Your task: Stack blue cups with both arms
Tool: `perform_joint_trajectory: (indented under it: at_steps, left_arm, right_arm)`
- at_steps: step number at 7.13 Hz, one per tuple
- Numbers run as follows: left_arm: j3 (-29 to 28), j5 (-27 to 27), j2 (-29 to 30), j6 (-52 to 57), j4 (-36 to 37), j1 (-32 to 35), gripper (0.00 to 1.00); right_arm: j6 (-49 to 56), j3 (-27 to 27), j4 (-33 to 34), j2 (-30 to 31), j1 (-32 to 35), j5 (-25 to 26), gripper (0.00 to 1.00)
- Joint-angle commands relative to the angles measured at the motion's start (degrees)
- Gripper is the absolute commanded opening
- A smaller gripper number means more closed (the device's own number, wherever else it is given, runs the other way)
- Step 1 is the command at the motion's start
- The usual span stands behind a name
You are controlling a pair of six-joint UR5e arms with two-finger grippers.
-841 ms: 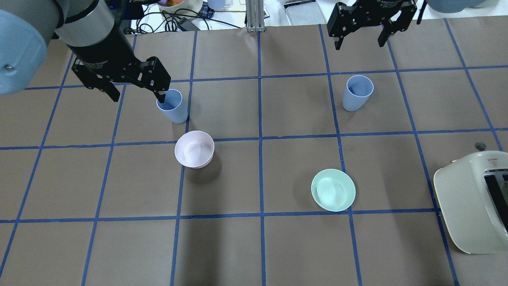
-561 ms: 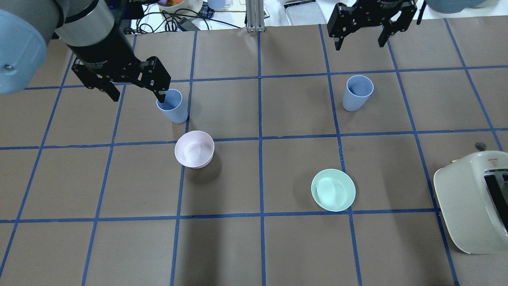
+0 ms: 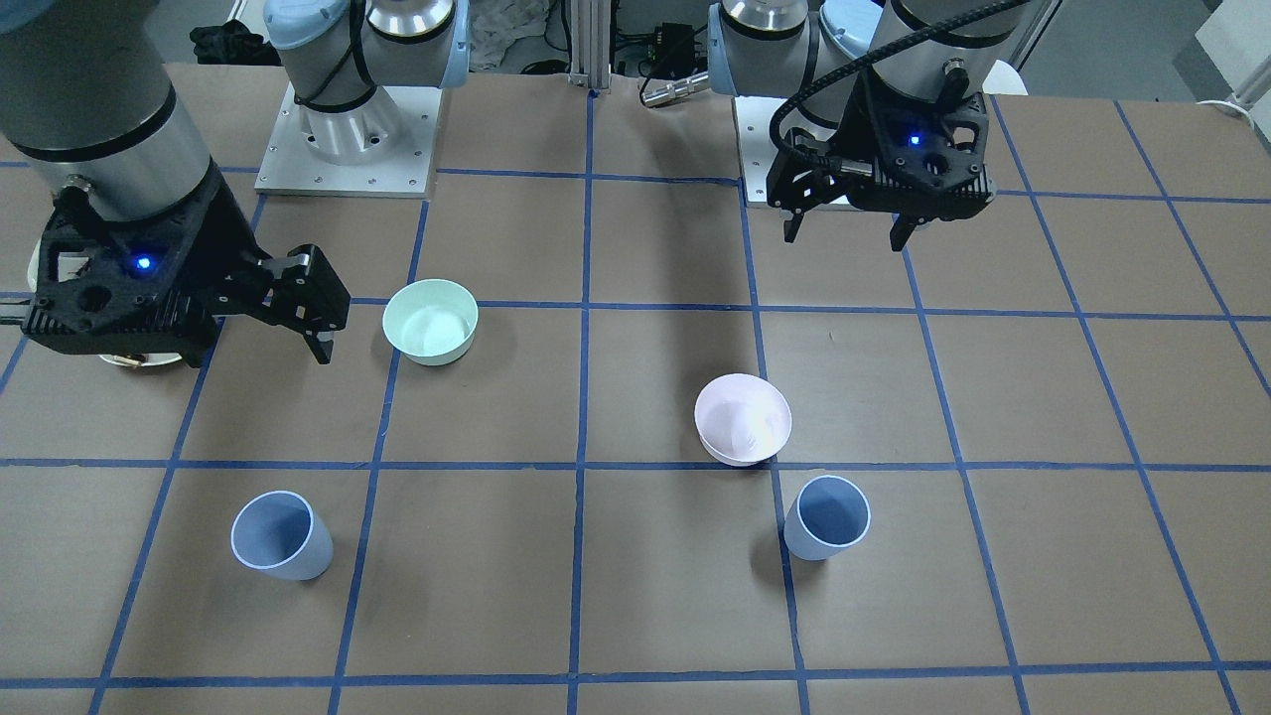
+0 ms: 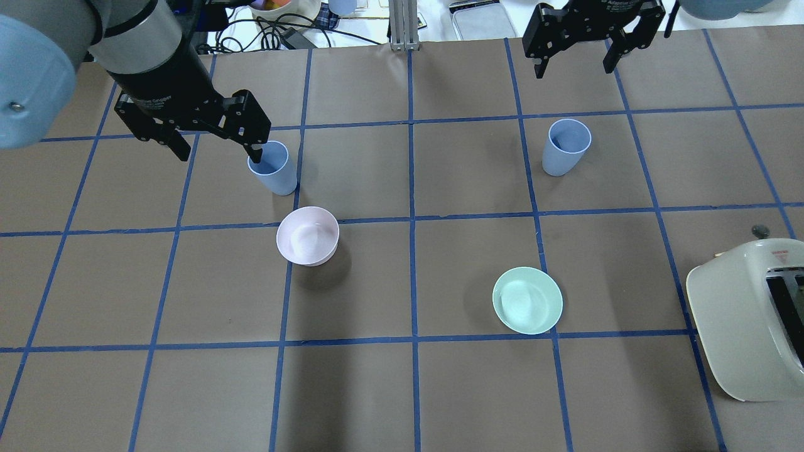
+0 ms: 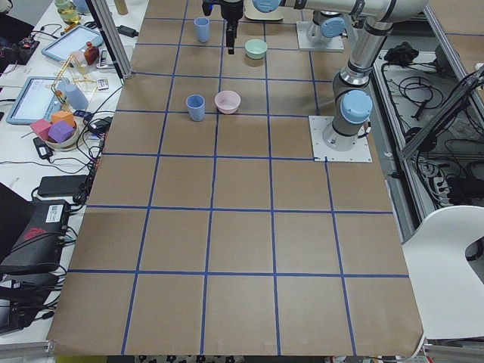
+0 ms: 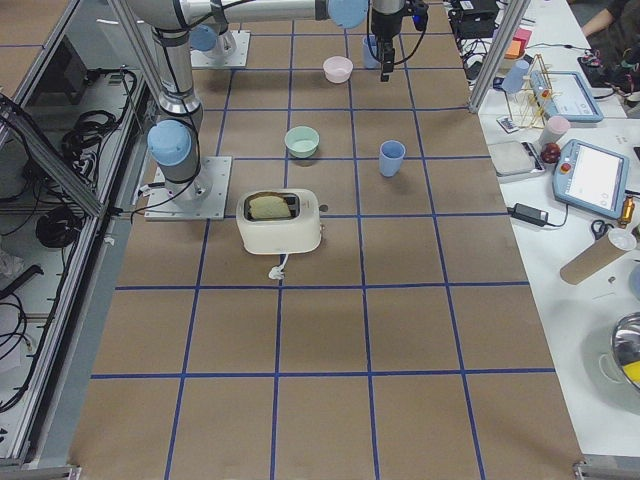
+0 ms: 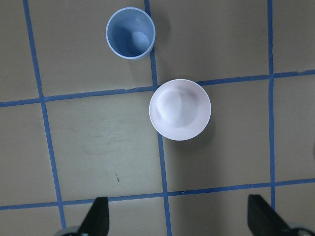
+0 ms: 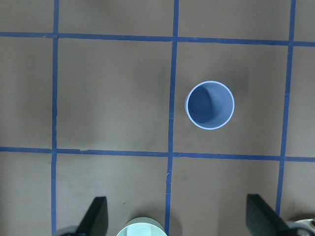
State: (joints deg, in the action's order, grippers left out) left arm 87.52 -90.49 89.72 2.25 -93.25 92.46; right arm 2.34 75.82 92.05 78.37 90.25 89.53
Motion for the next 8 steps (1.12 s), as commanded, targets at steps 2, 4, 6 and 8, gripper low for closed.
perform_joint_trajectory:
  at_steps: [2, 4, 6, 8]
  left_arm:
    - [-1.5, 0.0, 1.5, 0.7, 0.8, -1.0, 1.00]
    - [-0.9, 0.4, 11.1, 0.6, 14.2, -1.1, 1.00]
    - [-0.8, 0.0, 21.5, 0.2, 22.6, -1.1, 1.00]
    - [0.5, 0.0, 25.5, 0.3, 24.2, -1.1, 1.00]
  right_arm:
    - [0.2, 4.5, 0.2, 2.8, -0.6, -0.1, 1.00]
    - [0.6, 4.9, 1.5, 2.9, -0.4, -0.4, 1.00]
    - [0.3, 4.9, 1.5, 2.9, -0.3, -0.5, 1.00]
    - [0.7, 4.9, 1.6, 2.9, -0.5, -0.4, 1.00]
